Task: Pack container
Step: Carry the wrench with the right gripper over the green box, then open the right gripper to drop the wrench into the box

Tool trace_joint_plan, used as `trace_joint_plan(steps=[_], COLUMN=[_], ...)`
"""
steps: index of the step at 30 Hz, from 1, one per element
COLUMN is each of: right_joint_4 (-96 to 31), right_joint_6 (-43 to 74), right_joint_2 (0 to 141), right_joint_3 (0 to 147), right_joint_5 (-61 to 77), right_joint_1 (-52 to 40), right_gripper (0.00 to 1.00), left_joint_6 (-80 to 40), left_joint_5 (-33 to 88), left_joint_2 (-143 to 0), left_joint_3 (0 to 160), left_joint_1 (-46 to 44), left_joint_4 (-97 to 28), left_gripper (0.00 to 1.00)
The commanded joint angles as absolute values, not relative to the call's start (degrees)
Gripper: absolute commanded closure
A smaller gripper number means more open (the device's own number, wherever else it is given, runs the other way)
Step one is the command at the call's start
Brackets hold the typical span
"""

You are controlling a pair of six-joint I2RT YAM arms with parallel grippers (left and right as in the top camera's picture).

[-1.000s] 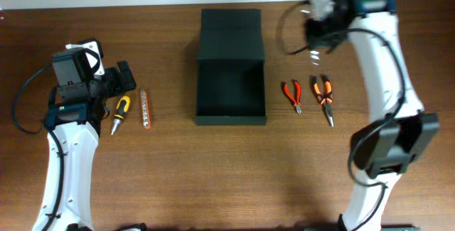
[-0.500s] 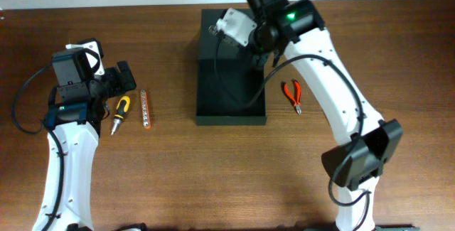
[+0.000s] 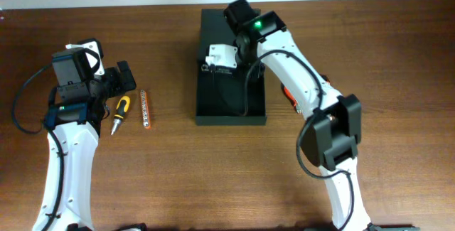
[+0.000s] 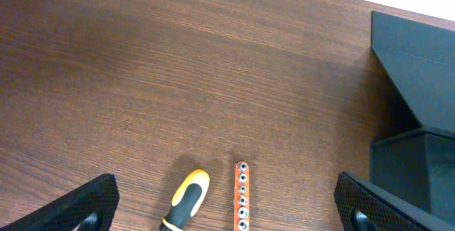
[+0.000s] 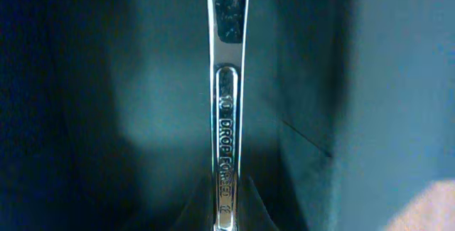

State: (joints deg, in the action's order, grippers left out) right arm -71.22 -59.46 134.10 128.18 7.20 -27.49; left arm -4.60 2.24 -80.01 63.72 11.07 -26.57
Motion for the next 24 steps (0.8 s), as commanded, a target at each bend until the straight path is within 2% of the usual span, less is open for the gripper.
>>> trace_joint_plan(steps=[1,16,17,19,24], right_joint_4=[-70.6,-62.5,-62.5,-62.5,-62.8], right_joint_6=[-63.7,-63.6,-63.6,-63.3,-59.4], right_joint_2=[136.4,141.0,141.0,141.0,140.8], right_joint_3=[128.0,127.9,127.9,127.9,128.1], right_joint_5=[8.4,8.6,8.6,8.4,7.2], right_joint_1=[-27.9,-27.0,-27.0,-27.0,-27.0], right_gripper=[0.96,0.96,0.95,0.83,0.79], left_joint_6=[-5.1,-5.1,-5.1,-5.1,-5.1], left_joint_5=[1.7,1.7,1.7,1.7,1.7], left_joint_2=[-80.2,-80.2,-80.2,-80.2,-80.2], left_joint_3=[64.9,64.9,64.9,64.9,64.9], left_joint_1=[11.4,11.4,11.4,11.4,11.4], left_joint_4=[-26.4,-26.4,-26.4,-26.4,-26.4], left_gripper=[0.01,0.01,0.01,0.01,0.01])
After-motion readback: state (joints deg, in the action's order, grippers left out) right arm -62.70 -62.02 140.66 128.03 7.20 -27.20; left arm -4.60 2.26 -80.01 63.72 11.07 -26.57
